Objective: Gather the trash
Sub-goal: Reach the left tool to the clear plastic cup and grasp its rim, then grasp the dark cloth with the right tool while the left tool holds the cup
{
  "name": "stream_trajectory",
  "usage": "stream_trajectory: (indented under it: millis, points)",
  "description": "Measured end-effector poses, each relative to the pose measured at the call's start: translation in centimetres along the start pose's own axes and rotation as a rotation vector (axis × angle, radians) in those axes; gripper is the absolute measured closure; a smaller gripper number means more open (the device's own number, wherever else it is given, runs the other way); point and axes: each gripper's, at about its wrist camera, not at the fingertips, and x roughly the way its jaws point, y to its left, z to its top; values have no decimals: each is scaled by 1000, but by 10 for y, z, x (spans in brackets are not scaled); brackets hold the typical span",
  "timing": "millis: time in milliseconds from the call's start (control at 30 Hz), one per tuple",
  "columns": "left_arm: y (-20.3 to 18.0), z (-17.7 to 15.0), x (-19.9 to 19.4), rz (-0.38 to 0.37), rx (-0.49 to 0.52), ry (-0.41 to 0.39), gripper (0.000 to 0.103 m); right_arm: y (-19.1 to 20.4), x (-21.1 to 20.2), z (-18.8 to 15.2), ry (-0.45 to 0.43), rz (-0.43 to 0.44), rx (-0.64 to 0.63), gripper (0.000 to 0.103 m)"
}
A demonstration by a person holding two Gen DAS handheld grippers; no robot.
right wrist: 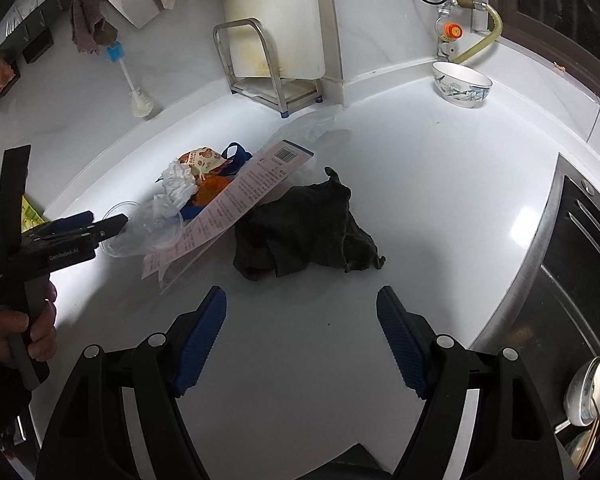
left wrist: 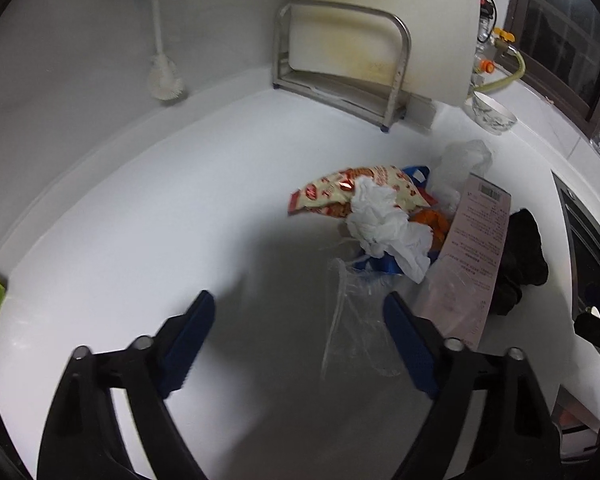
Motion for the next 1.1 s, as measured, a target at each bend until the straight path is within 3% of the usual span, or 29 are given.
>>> stream_trajectory:
  millis: [67,167,233,300,400,833,1100]
  points:
    - [-1,-1,3,-24,-3,9,33,0,1,0,2,-3,1,29]
    - [-5,-2,5,-54,3,18,52,-1,2,0,1,-7,4,29]
    - [-8,-4,5,-60,11,20,71,-2,2,0,1,-10,6,29]
    - [-9,-6,5,-69,13,29,84,-3,3,-1,-1,-12,10,29]
    - [-10,-10,2,-66,16,26,94,-5,5,1,-2,-17,17,29]
    - [-2,-19,-32,48,-23,-26,98,-13,39,29,-1,-44,-18,29]
    - [-4,-20,-53,40,-30,-47,98,-17,76,51,66,-40,-68,29]
